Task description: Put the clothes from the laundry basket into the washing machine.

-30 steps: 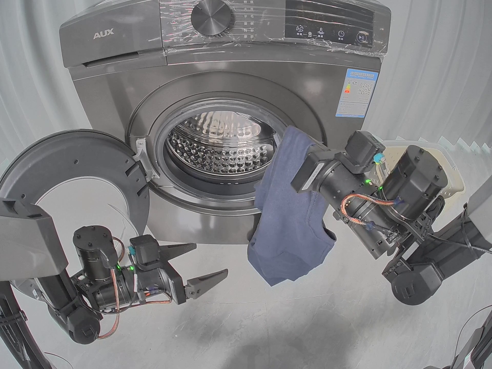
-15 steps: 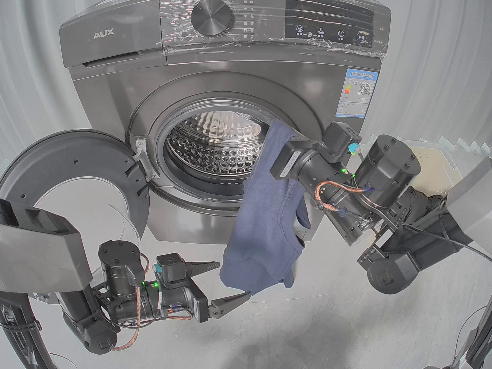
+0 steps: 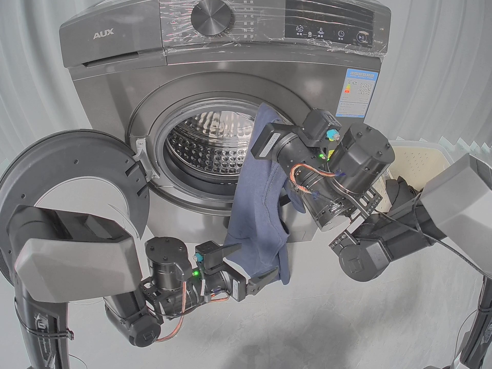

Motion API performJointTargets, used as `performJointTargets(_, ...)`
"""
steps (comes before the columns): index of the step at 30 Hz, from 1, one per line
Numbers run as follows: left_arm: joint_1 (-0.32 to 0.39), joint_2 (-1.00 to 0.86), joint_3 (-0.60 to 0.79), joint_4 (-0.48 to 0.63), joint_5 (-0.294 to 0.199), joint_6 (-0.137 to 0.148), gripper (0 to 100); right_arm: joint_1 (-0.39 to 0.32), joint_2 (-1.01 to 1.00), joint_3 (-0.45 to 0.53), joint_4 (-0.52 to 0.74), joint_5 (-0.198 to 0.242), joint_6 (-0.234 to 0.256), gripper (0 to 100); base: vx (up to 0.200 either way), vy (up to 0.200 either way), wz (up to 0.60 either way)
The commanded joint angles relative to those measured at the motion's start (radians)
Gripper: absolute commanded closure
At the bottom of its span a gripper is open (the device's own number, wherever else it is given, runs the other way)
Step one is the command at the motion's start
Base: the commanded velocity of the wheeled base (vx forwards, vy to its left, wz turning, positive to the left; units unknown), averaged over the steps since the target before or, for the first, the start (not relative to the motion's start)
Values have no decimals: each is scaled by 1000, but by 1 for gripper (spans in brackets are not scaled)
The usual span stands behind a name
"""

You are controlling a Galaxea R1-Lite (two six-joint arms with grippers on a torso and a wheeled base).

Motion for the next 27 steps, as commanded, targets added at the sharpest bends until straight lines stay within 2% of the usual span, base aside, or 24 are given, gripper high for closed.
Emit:
performJointTargets(1,-15,112,-96,-1,72,-3,0,10,38,-29,0,-2,3,100,0,0,0)
performJointTargets(4,-25,149,-158,-1,140,-12,0,10,49,-49,0,-4,6,100,0,0,0)
performJointTargets(9,-47,161,-179,-1,151,-16,0,10,55,-60,6,-4,13,100,0,0,0)
performJointTargets(13,-52,209,-245,1,158,-9,0,12,61,-61,6,-6,18,100,0,0,0)
performJointTargets(19,-47,247,-325,1,212,-9,0,18,61,-61,5,-13,19,100,0,0,0)
performJointTargets(23,-39,299,-409,1,281,-7,0,38,58,-61,5,-15,19,100,0,0,0)
performJointTargets(27,-39,304,-422,1,293,-9,0,39,56,-58,2,-15,19,100,0,0,0)
